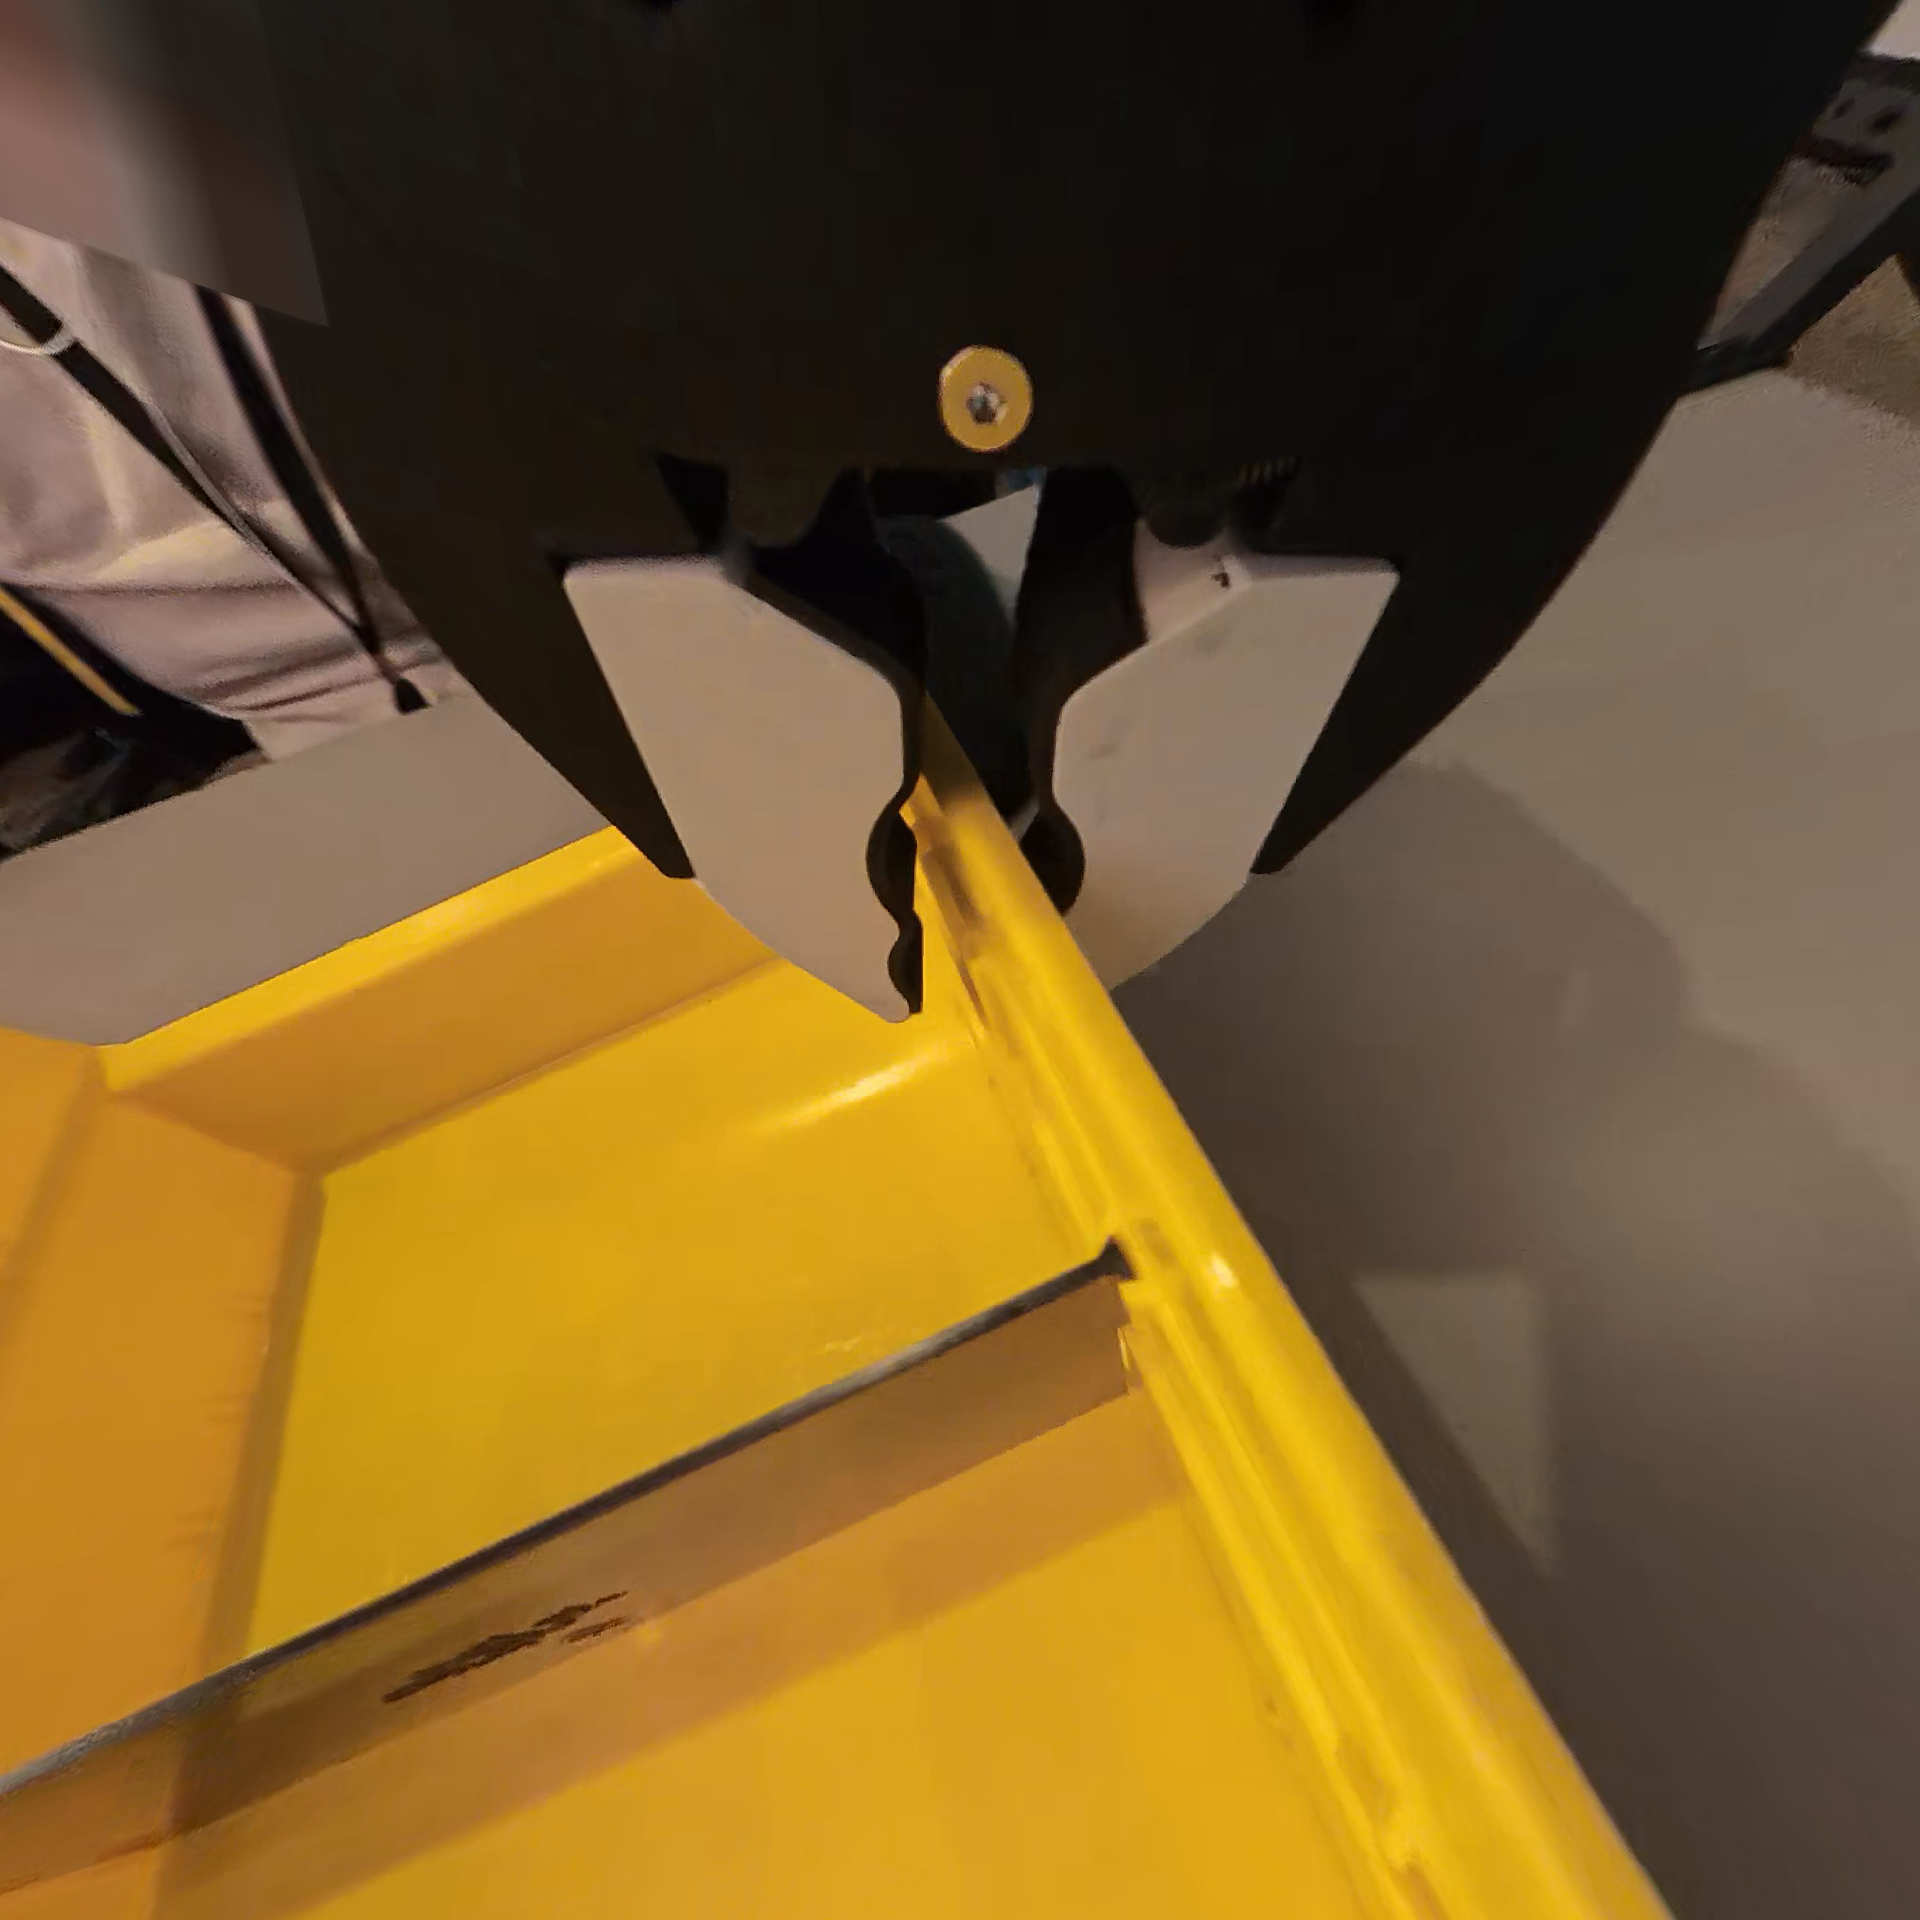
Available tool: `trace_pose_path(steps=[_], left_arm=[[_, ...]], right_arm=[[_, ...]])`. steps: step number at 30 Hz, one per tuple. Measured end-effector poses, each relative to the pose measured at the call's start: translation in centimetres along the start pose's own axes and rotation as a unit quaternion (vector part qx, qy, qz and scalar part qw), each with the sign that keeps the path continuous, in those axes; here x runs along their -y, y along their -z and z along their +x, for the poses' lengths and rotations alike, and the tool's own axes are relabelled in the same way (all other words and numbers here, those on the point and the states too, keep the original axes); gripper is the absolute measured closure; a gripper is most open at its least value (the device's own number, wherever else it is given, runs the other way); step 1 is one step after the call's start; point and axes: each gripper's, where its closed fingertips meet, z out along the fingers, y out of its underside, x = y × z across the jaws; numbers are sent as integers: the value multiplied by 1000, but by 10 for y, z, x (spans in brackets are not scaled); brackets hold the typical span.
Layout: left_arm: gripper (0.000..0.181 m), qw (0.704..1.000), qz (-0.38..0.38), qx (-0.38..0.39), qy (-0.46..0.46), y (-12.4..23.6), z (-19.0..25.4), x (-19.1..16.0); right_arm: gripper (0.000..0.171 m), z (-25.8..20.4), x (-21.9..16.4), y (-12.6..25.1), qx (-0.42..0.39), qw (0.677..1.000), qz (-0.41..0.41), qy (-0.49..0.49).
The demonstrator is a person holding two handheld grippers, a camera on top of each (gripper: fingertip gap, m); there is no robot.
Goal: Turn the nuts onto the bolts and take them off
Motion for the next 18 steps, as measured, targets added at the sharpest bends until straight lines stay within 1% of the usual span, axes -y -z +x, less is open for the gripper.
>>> trace_pose_path(steps=[3,6,8,10,12,13,15,17,18], left_arm=[[165,1000,-19,-21,-1,-7,30,7],[167,999,-27,8,-31,-12,45,15],[166,999,-25,9,-39,-14,53,19],[166,999,-39,-12,-35,-15,61,14],[166,997,-57,-32,-29,-15,64,6],[166,997,-54,-40,-27,-12,65,5],[164,998,-19,-56,-28,1,67,8],[164,997,31,-62,-34,20,68,11],[164,996,54,-64,-38,30,68,11]], right_arm=[[162,-22,4,-3,-9,1000,-18,22],[162,-43,7,-6,-17,998,-30,46],[161,-55,8,-8,-11,998,-36,47],[161,-62,8,-8,-4,998,-41,49],[158,-63,9,-4,-12,998,-40,46],[156,-62,11,0,-20,998,-30,42],[151,-60,20,17,-48,998,11,34],[149,-68,35,44,-68,993,85,41],[144,-84,47,60,-59,987,140,56]])
